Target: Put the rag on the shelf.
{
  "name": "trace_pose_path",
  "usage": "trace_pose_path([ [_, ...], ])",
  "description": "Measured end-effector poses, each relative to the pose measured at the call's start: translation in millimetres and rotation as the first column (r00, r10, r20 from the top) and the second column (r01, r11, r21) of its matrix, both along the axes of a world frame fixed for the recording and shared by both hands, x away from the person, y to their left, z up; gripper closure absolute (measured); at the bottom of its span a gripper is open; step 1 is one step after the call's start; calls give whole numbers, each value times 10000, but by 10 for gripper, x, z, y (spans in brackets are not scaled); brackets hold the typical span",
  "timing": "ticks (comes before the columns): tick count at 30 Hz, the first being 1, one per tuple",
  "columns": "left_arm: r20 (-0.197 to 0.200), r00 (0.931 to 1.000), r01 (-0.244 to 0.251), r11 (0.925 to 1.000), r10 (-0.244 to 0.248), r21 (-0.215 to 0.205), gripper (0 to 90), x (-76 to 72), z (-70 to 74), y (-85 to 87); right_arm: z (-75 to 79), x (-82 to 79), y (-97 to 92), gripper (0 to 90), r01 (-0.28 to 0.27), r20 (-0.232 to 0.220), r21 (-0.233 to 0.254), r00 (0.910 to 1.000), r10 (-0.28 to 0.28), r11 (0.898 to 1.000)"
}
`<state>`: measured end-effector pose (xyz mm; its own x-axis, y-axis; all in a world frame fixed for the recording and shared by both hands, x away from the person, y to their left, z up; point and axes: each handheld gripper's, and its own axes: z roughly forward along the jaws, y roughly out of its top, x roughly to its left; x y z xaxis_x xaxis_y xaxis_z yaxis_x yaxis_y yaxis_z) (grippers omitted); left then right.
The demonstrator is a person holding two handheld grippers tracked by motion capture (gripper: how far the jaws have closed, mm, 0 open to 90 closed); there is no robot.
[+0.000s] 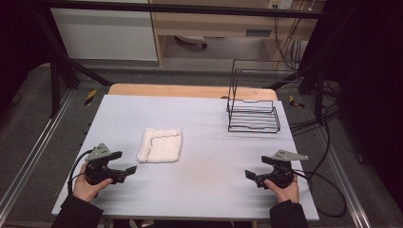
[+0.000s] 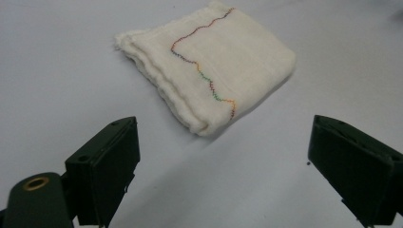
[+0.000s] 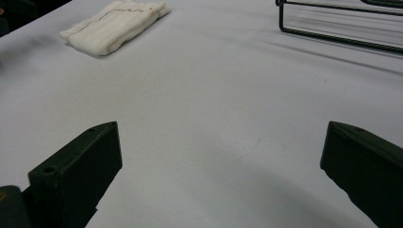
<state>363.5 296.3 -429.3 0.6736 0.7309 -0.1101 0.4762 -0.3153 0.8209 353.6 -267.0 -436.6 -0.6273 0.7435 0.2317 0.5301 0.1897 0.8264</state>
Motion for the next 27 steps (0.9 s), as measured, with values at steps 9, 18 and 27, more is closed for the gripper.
trace_pose_path([
  [9, 22, 10000, 61, 10000, -61, 3, 104, -9, 3, -17, -4, -1, 5, 6, -58, -28, -39, 10000, 58, 10000],
  [18, 22, 9997, 232, 9997, -232, 55, 113, -27, 13, -91, -10, -3, 15, 6, -31, -60, -116, 10000, 31, 9999],
  [27, 18, 9997, 253, 9995, -254, 205, 114, -25, 60, -231, -19, 4, 26, 7, -27, -69, -203, 10000, 25, 9998],
])
